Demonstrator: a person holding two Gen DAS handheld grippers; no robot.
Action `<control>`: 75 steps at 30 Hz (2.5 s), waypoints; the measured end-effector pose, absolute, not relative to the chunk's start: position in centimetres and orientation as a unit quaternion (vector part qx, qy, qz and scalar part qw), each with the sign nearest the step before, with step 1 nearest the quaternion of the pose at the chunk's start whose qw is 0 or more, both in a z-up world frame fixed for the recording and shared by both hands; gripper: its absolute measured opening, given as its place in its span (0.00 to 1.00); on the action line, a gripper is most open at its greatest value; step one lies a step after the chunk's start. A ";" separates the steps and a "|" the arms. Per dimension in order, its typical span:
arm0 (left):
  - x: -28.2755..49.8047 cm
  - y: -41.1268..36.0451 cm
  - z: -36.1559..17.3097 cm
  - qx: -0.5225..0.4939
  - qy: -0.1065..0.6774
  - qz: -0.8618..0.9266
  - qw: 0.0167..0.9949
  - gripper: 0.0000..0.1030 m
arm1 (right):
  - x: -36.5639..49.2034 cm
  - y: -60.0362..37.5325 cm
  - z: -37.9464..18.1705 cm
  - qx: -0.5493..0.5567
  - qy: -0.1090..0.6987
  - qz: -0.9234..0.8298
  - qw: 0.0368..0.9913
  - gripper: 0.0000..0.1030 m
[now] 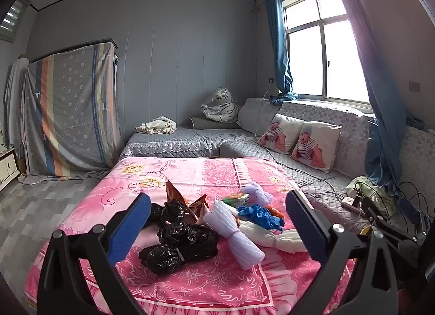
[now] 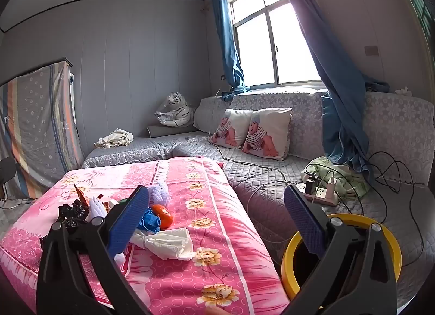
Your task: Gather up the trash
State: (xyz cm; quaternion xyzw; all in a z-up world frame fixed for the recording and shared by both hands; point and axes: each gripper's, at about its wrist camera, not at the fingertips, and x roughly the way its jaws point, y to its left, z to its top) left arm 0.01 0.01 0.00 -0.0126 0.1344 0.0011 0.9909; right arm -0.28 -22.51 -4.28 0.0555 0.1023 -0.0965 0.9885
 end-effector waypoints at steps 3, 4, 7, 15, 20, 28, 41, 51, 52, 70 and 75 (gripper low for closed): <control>0.0 0.0 0.0 -0.014 0.138 0.002 0.990 0.93 | -0.2 -22.5 -4.3 0.056 0.103 -0.097 0.988 0.92; 0.1 0.0 0.0 -0.015 0.140 0.001 0.990 0.93 | -0.2 -22.5 -4.3 0.056 0.104 -0.097 0.988 0.92; 0.1 0.0 0.0 -0.014 0.140 0.001 0.990 0.93 | -0.2 -22.5 -4.3 0.056 0.103 -0.096 0.988 0.92; 0.0 0.0 0.0 -0.013 0.139 0.001 0.990 0.93 | -0.2 -22.5 -4.4 0.057 0.104 -0.096 0.988 0.92; 0.0 0.0 0.0 -0.012 0.139 0.001 0.990 0.93 | -0.2 -22.6 -4.4 0.058 0.104 -0.096 0.988 0.92; 0.0 0.0 0.0 -0.011 0.140 0.001 0.990 0.93 | -0.1 -22.7 -4.3 0.059 0.106 -0.095 0.988 0.92; 0.0 0.0 0.0 -0.011 0.141 0.001 0.990 0.93 | -0.1 -22.5 -4.7 0.060 0.109 -0.095 0.988 0.92; -0.4 -0.2 -0.3 -0.011 0.142 0.000 0.990 0.93 | 0.0 -22.6 -4.8 0.060 0.110 -0.095 0.988 0.92; -0.5 -0.3 -0.5 -0.011 0.142 0.000 0.990 0.93 | 0.0 -22.6 -4.7 0.060 0.110 -0.095 0.988 0.92; -0.3 -0.2 -0.6 -0.011 0.143 0.001 0.990 0.93 | 0.2 -22.4 -5.2 0.059 0.110 -0.096 0.988 0.92; -0.3 -0.2 -0.6 -0.011 0.143 0.000 0.990 0.93 | 0.2 -22.4 -5.1 0.060 0.110 -0.096 0.987 0.92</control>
